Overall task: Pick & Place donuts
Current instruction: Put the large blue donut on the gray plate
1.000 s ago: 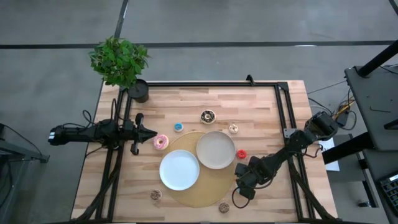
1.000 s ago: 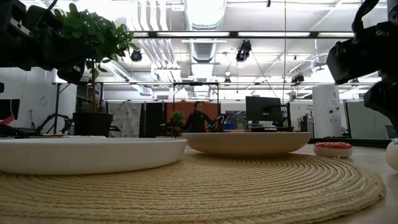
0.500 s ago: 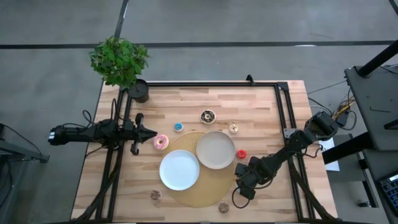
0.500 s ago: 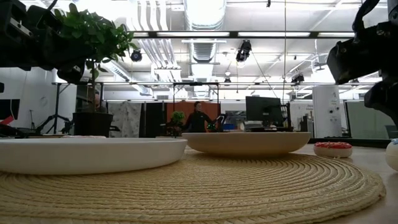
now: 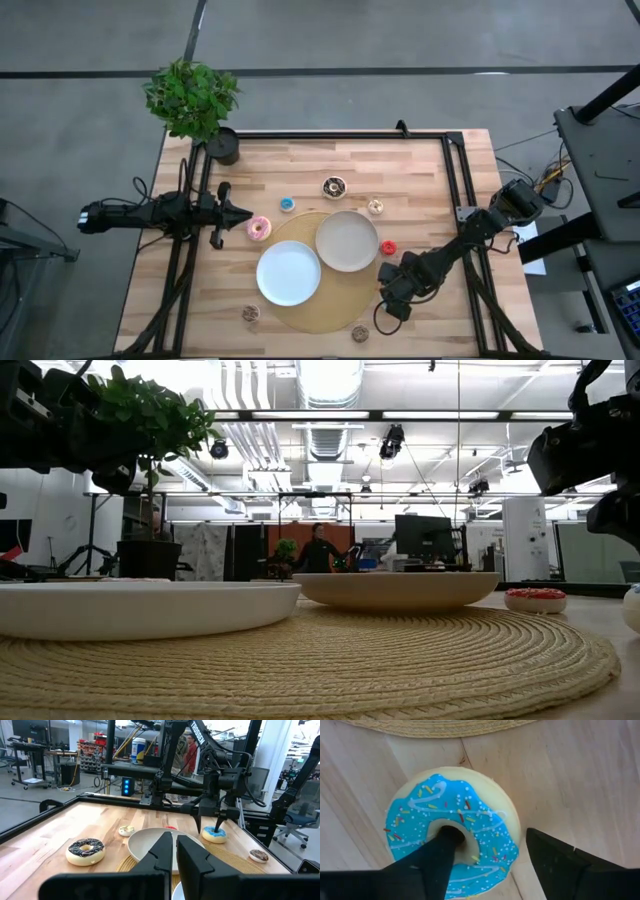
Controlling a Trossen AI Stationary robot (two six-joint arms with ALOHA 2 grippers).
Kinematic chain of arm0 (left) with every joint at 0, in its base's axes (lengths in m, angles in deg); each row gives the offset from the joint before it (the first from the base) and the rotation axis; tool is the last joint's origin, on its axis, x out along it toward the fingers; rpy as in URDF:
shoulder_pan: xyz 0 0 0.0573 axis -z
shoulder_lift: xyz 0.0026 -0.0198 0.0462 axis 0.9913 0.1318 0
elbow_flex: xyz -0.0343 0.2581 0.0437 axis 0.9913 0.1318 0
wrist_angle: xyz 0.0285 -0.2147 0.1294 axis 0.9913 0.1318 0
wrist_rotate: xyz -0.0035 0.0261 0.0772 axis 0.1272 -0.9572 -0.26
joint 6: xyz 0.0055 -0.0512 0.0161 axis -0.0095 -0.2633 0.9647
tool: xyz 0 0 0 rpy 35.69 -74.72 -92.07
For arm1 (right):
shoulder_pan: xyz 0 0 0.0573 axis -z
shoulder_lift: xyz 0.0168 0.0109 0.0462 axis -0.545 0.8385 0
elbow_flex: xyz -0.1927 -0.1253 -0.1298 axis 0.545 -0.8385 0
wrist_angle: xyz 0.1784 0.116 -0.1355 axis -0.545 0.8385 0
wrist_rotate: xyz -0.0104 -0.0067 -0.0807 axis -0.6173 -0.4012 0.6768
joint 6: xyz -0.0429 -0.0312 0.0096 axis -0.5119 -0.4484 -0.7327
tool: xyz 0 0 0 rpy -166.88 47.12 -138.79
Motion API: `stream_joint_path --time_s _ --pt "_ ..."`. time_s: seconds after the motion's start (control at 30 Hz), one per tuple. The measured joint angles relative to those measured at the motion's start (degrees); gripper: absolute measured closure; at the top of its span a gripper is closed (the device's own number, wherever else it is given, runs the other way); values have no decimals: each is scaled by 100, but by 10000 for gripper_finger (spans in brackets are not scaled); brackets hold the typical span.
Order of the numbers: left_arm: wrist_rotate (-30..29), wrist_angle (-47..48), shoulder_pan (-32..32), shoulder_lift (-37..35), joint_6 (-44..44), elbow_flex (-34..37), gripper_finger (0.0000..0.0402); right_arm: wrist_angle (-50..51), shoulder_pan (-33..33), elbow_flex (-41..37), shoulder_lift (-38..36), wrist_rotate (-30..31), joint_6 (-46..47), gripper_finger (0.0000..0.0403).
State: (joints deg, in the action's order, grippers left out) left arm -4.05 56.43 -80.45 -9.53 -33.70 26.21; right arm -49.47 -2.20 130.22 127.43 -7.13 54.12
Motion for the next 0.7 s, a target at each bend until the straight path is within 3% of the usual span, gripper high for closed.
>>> stream_joint_path --time_s 0.7 --pt "0 -1 -2 0 1 -2 402 37 37 -33 -186 4 -162 225"
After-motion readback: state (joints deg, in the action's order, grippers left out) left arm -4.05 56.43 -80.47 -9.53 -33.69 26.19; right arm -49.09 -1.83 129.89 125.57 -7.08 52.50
